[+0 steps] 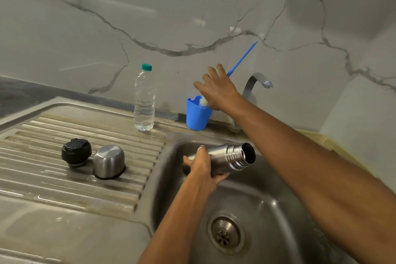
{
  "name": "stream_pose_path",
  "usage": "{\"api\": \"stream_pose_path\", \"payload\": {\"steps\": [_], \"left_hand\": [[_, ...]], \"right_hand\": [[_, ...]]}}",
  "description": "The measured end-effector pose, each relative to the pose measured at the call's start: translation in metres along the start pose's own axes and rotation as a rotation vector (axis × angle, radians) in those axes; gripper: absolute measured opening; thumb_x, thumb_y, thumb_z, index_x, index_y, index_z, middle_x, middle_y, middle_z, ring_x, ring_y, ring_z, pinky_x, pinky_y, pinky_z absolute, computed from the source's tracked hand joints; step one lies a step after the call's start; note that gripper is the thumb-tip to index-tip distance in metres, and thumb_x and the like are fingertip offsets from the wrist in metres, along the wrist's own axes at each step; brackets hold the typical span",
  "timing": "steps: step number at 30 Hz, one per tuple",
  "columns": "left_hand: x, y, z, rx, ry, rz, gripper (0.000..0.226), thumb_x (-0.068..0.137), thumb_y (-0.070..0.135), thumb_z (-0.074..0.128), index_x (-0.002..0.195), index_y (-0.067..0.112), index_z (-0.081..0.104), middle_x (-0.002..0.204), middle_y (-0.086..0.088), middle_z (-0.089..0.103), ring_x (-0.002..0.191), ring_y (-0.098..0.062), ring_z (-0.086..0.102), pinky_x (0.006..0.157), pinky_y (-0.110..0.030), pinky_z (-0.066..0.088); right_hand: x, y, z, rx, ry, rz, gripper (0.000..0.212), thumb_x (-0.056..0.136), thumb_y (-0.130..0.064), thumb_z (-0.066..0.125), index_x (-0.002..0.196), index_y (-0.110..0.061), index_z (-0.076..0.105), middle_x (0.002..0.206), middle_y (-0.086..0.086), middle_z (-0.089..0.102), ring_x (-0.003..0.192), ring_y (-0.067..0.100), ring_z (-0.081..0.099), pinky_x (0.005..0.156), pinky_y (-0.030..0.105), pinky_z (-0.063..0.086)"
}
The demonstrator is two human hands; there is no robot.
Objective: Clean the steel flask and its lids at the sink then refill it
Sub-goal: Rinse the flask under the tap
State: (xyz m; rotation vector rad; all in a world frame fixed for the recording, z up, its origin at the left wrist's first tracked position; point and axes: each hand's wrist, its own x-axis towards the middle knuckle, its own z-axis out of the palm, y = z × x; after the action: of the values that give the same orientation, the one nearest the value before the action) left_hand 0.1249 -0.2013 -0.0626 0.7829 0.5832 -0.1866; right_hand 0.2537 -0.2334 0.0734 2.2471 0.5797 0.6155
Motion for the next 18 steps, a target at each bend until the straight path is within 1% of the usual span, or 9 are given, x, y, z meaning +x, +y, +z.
{"api": "stream_pose_path", "payload": {"steps": [3, 5, 7, 9, 11, 13, 15, 16, 18], "left_hand": [[-0.002, 0.000, 0.001, 0.005, 0.000, 0.009, 0.076, 0.104, 0.027, 0.055, 0.159, 0.042, 0.005, 0.096, -0.017, 0.050, 0.079, -0.035, 0.064, 0.070, -0.055, 0.058], [-0.004, 0.001, 0.002, 0.003, 0.008, 0.019, 0.077, 0.104, 0.026, 0.054, 0.160, 0.040, 0.003, 0.106, -0.017, 0.049, 0.077, -0.035, 0.062, 0.074, -0.056, 0.057], [-0.008, 0.000, 0.002, -0.021, 0.022, 0.014, 0.078, 0.104, 0.024, 0.054, 0.160, 0.038, 0.001, 0.109, -0.020, 0.047, 0.076, -0.034, 0.061, 0.079, -0.058, 0.057], [-0.010, 0.000, 0.001, -0.032, 0.033, 0.000, 0.080, 0.104, 0.021, 0.053, 0.160, 0.038, -0.002, 0.108, -0.022, 0.051, 0.077, -0.035, 0.062, 0.084, -0.060, 0.057], [-0.015, -0.001, 0.002, -0.045, 0.040, -0.008, 0.083, 0.103, 0.020, 0.053, 0.160, 0.039, -0.004, 0.123, -0.024, 0.051, 0.084, -0.036, 0.063, 0.086, -0.061, 0.057], [-0.016, -0.001, 0.003, -0.058, 0.052, -0.006, 0.085, 0.102, 0.019, 0.054, 0.160, 0.040, -0.005, 0.141, -0.024, 0.043, 0.096, -0.039, 0.062, 0.084, -0.062, 0.057], [-0.015, -0.002, 0.004, -0.059, 0.058, -0.009, 0.084, 0.102, 0.019, 0.054, 0.159, 0.039, -0.004, 0.143, -0.025, 0.042, 0.099, -0.041, 0.063, 0.083, -0.062, 0.057], [-0.015, -0.002, 0.003, -0.058, 0.061, -0.011, 0.083, 0.102, 0.019, 0.054, 0.159, 0.039, -0.003, 0.141, -0.025, 0.044, 0.100, -0.041, 0.064, 0.084, -0.063, 0.057], [-0.013, -0.002, 0.003, -0.050, 0.065, -0.011, 0.081, 0.102, 0.018, 0.053, 0.158, 0.038, -0.001, 0.139, -0.026, 0.047, 0.100, -0.041, 0.065, 0.082, -0.062, 0.058]], "right_hand": [[-0.026, -0.002, -0.009, 0.198, 0.219, -0.040, 0.043, 0.086, -0.021, 0.066, 0.128, -0.018, 0.058, 0.125, 0.009, 0.060, 0.127, 0.030, 0.045, 0.113, 0.047, 0.031], [-0.056, -0.005, -0.007, 0.470, 0.307, -0.032, 0.028, 0.090, -0.024, 0.063, 0.117, -0.019, 0.066, 0.111, 0.006, 0.065, 0.110, 0.025, 0.055, 0.094, 0.041, 0.045], [-0.092, -0.006, 0.006, 0.732, 0.285, 0.063, 0.016, 0.094, -0.030, 0.061, 0.100, -0.019, 0.071, 0.100, 0.004, 0.068, 0.095, 0.024, 0.060, 0.076, 0.037, 0.050], [-0.122, -0.003, 0.027, 0.898, 0.283, 0.253, 0.019, 0.095, -0.031, 0.059, 0.092, -0.019, 0.073, 0.090, -0.001, 0.072, 0.083, 0.020, 0.064, 0.072, 0.037, 0.054], [-0.141, 0.004, 0.048, 1.073, 0.301, 0.508, 0.016, 0.095, -0.029, 0.062, 0.094, -0.021, 0.076, 0.088, -0.006, 0.074, 0.080, 0.013, 0.067, 0.071, 0.030, 0.053], [-0.149, 0.010, 0.068, 1.176, 0.255, 0.724, 0.016, 0.095, -0.025, 0.065, 0.103, -0.018, 0.077, 0.096, -0.003, 0.076, 0.090, 0.014, 0.069, 0.073, 0.023, 0.048], [-0.146, 0.009, 0.087, 1.197, 0.167, 0.804, 0.023, 0.093, -0.029, 0.070, 0.106, -0.011, 0.074, 0.101, 0.005, 0.076, 0.096, 0.022, 0.070, 0.078, 0.029, 0.051], [-0.142, 0.005, 0.093, 1.188, 0.122, 0.809, 0.024, 0.092, -0.032, 0.072, 0.098, -0.009, 0.071, 0.096, 0.008, 0.074, 0.091, 0.027, 0.069, 0.074, 0.033, 0.052], [-0.131, -0.003, 0.100, 1.147, 0.067, 0.820, 0.030, 0.091, -0.037, 0.073, 0.085, -0.011, 0.058, 0.083, 0.006, 0.064, 0.080, 0.027, 0.061, 0.058, 0.033, 0.041]]}}
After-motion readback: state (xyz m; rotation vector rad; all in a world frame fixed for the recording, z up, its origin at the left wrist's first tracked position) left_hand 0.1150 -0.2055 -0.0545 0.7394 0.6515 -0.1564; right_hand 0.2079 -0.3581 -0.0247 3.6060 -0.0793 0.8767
